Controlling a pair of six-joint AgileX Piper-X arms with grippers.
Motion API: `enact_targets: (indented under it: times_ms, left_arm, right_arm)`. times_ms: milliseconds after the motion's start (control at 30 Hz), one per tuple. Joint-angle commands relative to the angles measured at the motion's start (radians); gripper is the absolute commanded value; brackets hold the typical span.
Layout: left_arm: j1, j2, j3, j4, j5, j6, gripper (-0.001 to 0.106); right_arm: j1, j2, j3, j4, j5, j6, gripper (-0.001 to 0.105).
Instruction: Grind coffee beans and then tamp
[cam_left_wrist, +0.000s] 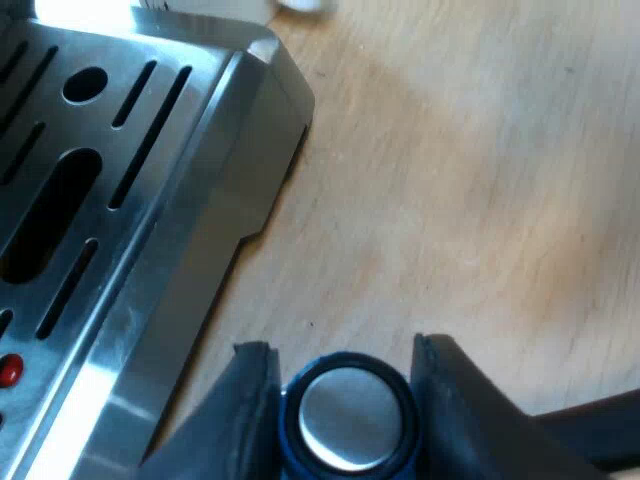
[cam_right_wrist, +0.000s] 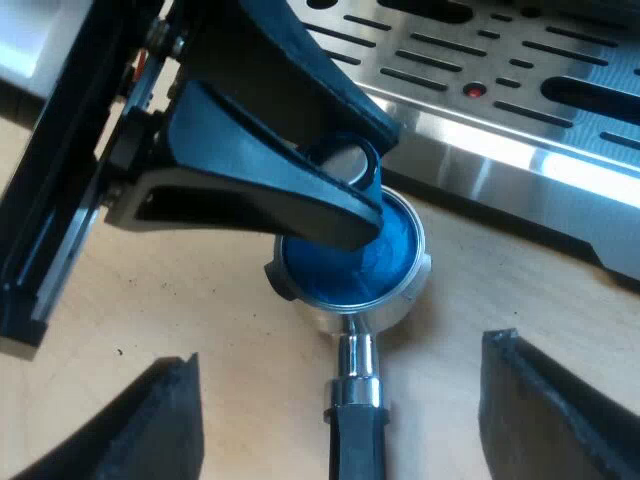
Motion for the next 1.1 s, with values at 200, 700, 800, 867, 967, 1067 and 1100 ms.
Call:
enact_targets:
  times_ms: [200, 700, 800, 867, 967, 1067, 1100]
  left_arm:
    - [-0.007, 0.022, 0.111, 0.028, -0.017, -0.050, 0.001]
    - [-0.007, 0.022, 0.083, -0.013, -0.017, -0.065, 0.001]
    - [-0.007, 0.022, 0.055, -0.013, -0.017, -0.065, 0.001]
    - [-0.007, 0.022, 0.034, -0.008, -0.017, -0.068, 0.001]
    - [-0.007, 0.022, -0.006, 0.046, -0.017, -0.070, 0.001]
    - [-0.007, 0.022, -0.034, 0.099, -0.017, -0.070, 0.001]
    - [-0.007, 0.019, -0.041, 0.105, -0.017, -0.070, 0.001]
  right_arm:
    - [-0.002, 0.000, 0.000, -0.008, 0.000, -0.011, 0.060]
    - [-0.002, 0.000, 0.000, -0.008, 0.000, -0.011, 0.060]
    - [-0.002, 0.000, 0.000, -0.008, 0.000, -0.011, 0.060]
    - [-0.002, 0.000, 0.000, -0.008, 0.000, -0.011, 0.060]
    - [-0.002, 0.000, 0.000, -0.008, 0.000, -0.011, 0.060]
    - [-0.002, 0.000, 0.000, -0.008, 0.000, -0.011, 0.060]
    - [-0.002, 0.000, 0.000, -0.008, 0.000, -0.011, 0.060]
